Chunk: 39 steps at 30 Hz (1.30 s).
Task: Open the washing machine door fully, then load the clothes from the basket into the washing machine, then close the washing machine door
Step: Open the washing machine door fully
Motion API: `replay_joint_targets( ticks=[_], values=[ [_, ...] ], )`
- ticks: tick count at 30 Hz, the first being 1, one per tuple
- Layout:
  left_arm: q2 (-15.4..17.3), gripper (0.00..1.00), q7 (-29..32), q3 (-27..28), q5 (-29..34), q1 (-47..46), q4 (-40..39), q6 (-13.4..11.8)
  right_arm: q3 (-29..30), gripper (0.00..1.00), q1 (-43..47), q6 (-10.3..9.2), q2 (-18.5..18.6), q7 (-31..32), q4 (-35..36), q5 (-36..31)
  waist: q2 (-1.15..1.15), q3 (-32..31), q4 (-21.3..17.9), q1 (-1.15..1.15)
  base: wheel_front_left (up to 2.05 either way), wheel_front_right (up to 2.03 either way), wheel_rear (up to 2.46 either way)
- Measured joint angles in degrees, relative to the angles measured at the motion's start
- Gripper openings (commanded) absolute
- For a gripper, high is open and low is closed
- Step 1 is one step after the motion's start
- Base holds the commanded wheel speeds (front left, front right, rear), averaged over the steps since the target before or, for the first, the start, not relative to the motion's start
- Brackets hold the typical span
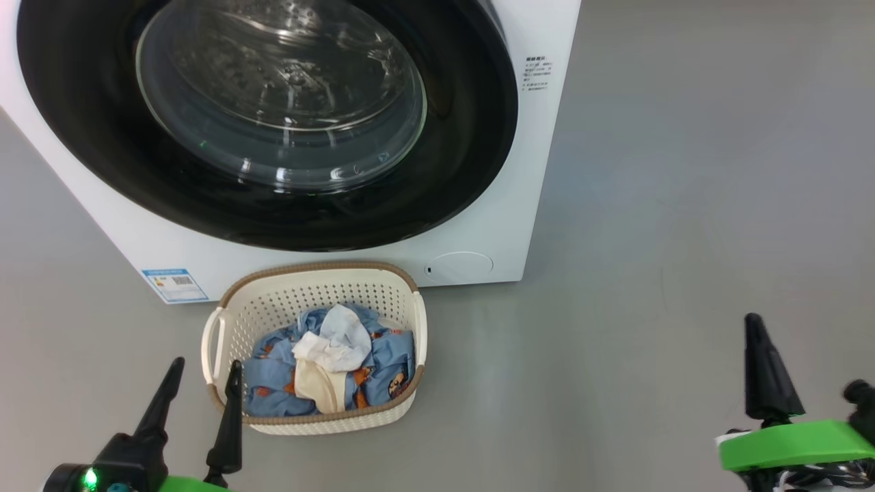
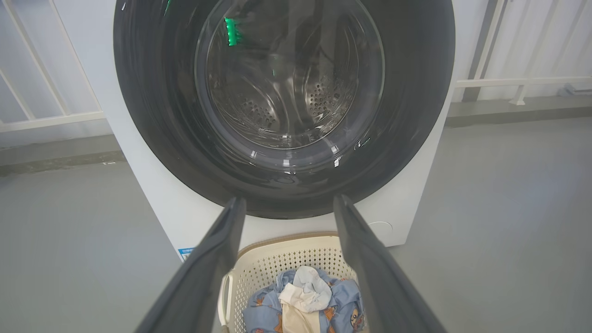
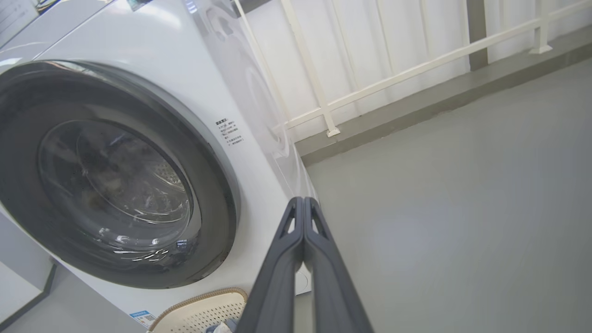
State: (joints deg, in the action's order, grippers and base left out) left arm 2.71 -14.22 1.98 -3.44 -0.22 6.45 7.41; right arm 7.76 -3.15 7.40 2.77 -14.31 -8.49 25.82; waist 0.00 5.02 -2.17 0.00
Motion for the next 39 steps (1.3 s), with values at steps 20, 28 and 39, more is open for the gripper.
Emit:
replay_joint_targets(
  ticks=[20, 28, 39],
  values=[
    [0.3, 1.00, -0.2, -0.7, -0.4, -3.3, -2.5, 0.0, 11.0, 0.00, -15.7, 0.00, 6.1, 6.7, -11.8, 65.0, 0.00, 9.5, 0.5, 0.00, 0.00, 0.00, 0.00],
    [0.5, 1.00, -0.4, -1.2, -0.4, -6.1, -3.2, 0.0, 13.3, 0.00, -24.8, 0.00, 9.4, 19.5, -15.4, 70.9, 0.00, 14.4, 1.4, 0.00, 0.00, 0.00, 0.00],
    [0.4, 1.00, -0.4, -2.4, -0.4, -8.3, -4.2, 0.0, 10.9, 0.00, -38.7, 0.00, 11.6, 32.6, -15.3, 68.4, 0.00, 20.1, 5.5, 0.00, 0.00, 0.00, 0.00]
  ],
)
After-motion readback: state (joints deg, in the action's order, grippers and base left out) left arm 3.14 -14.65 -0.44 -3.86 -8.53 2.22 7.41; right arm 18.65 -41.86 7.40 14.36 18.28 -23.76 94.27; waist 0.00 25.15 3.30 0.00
